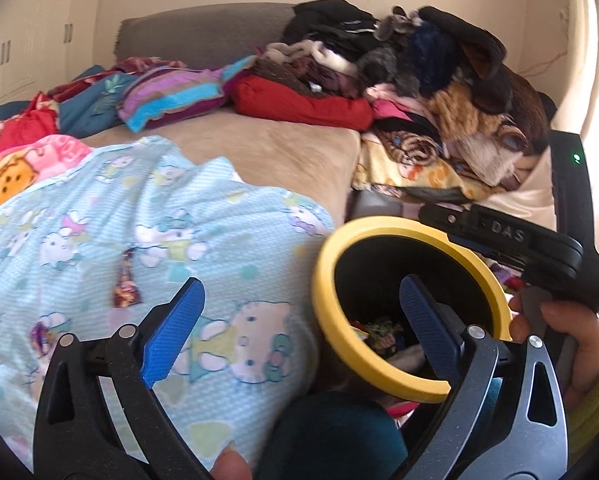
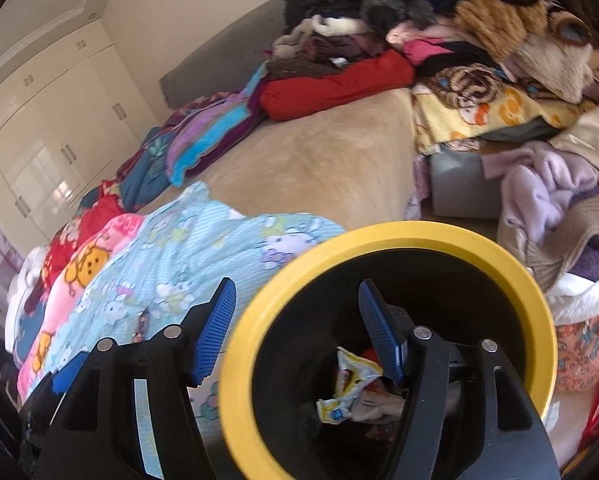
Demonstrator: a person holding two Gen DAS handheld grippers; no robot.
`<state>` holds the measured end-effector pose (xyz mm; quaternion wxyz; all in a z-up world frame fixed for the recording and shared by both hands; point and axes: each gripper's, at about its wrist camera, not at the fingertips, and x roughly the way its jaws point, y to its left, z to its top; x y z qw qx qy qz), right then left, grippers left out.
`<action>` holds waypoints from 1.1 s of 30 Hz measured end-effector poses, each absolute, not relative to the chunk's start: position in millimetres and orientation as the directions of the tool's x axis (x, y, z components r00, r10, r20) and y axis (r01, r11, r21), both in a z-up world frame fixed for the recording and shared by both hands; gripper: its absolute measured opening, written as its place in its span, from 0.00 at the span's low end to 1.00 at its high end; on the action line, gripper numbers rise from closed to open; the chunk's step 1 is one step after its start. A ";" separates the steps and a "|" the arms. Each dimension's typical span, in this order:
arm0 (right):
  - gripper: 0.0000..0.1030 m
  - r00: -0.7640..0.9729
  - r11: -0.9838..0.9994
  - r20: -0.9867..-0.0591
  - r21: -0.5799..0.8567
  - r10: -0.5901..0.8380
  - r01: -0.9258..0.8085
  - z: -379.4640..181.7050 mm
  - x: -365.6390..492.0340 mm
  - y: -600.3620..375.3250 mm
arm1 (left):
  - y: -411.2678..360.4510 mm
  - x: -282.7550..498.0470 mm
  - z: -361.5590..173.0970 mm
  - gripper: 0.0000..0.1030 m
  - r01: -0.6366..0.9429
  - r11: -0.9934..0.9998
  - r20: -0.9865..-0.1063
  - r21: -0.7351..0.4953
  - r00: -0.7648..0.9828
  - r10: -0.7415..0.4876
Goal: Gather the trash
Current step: 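Move both open tools back toward the last wrappers on the blanket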
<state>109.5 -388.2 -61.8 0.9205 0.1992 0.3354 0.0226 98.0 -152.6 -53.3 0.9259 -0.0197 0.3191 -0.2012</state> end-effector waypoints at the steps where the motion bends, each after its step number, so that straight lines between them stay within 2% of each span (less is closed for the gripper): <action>1: 0.60 0.775 0.922 -0.604 0.380 0.185 0.076 -60.3 109.8 -382.1 | -147.6 98.8 -52.5 0.87 0.352 0.921 -0.581 -0.169 0.719 -0.382; 11: 0.60 0.761 0.938 -0.588 0.338 0.274 -0.077 -51.9 114.9 -320.8 | -83.5 102.4 -50.0 0.87 0.214 0.961 -0.564 -0.177 0.778 -0.277; 20: 0.61 0.700 0.935 -0.629 0.308 0.339 -0.177 -64.6 134.8 -260.0 | -6.5 108.7 -70.4 0.87 0.020 0.977 -0.610 -0.210 0.778 -0.147; 27: 0.59 0.613 0.907 -0.668 0.319 0.422 -0.276 -84.2 161.3 -204.7 | 37.1 108.4 -93.1 0.87 -0.081 0.969 -0.661 -0.235 0.744 -0.098; 29: 0.53 0.591 0.902 -0.681 0.320 0.432 -0.290 -90.4 168.0 -194.1 | 46.0 109.6 -99.9 0.83 -0.093 0.962 -0.675 -0.255 0.729 -0.108; 33: 0.46 0.541 0.894 -0.712 0.322 0.446 -0.312 -106.4 183.7 -169.8 | 60.3 111.2 -117.3 0.69 -0.119 0.944 -0.705 -0.309 0.695 -0.143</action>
